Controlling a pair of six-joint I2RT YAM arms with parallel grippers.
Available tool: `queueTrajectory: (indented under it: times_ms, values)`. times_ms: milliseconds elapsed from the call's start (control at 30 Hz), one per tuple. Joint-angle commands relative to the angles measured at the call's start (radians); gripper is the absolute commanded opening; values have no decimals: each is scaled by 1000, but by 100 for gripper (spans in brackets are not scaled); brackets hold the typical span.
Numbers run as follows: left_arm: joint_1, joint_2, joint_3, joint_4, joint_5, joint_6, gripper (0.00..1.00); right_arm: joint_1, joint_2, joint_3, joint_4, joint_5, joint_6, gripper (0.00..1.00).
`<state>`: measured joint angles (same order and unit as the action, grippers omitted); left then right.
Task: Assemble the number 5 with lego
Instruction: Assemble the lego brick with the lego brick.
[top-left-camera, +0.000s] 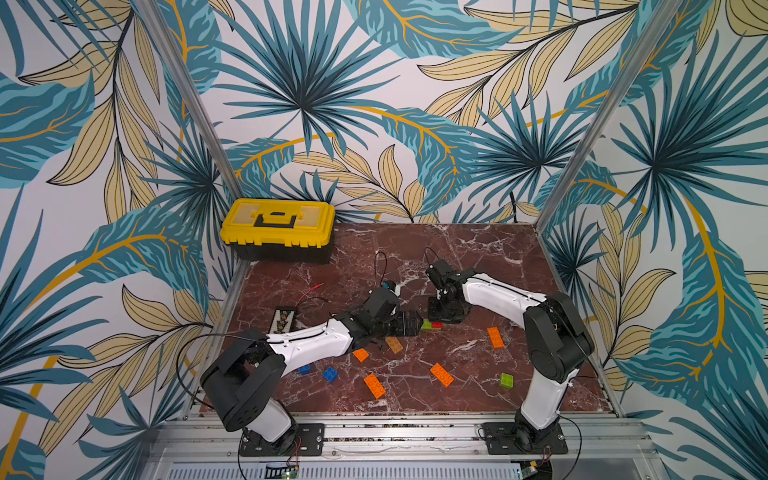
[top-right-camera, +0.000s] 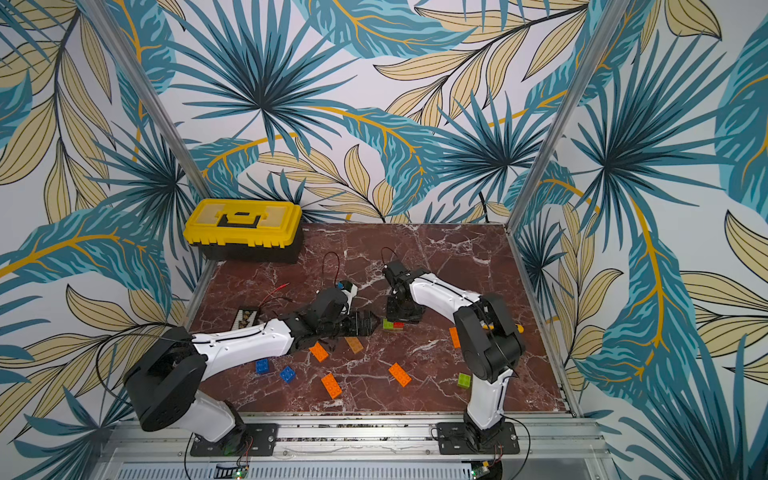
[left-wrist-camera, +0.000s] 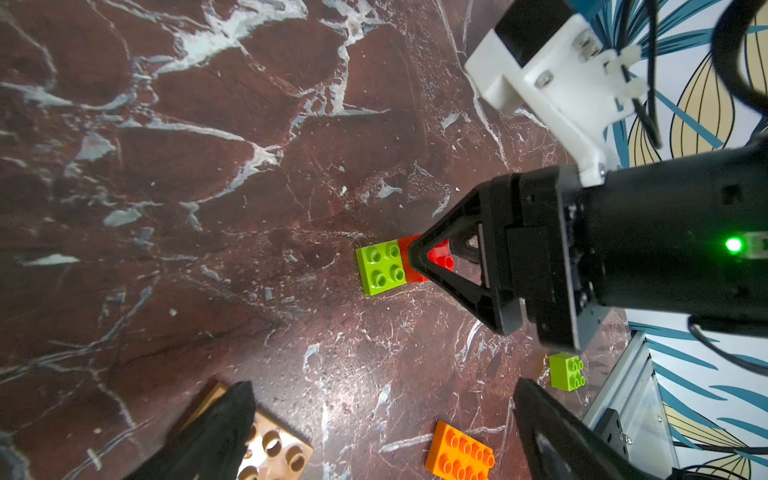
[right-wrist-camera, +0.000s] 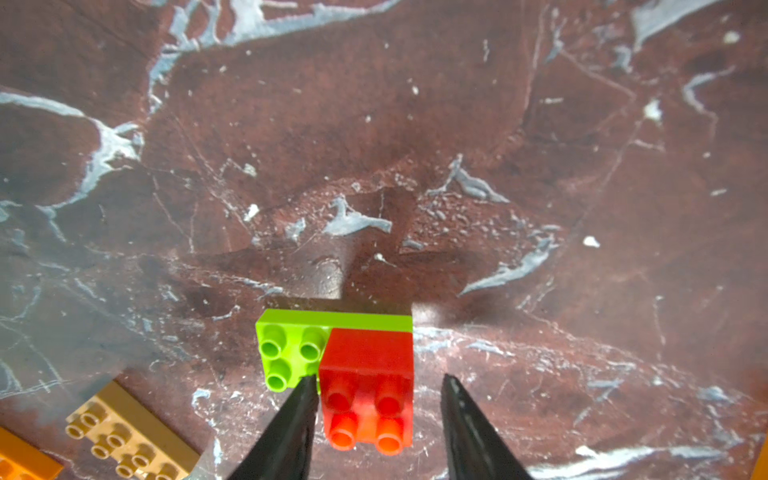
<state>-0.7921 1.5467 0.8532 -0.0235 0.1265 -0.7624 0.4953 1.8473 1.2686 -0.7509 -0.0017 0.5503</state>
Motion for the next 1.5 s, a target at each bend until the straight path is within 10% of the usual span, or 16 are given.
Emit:
queueTrajectory:
  times_ms: [0, 400, 800, 1200, 1467]
  values:
    - [-1, -37, 42, -10, -15, 20, 100, -1, -30, 0, -39, -9, 14, 51]
    - [-1, -28, 39, -4, -6, 11, 100, -1, -17, -34, -28, 2, 4, 24]
    - [-1, -45, 25, -14, -37, 15, 100, 7, 73, -87, 30, -28, 10, 22]
    - [4, -119, -2, -23, -89, 32, 100, 2, -50, 46, -62, 40, -4, 73]
    - [2, -122, -1, 13, -37, 51, 100, -62, -387, -287, 85, 167, 160, 89]
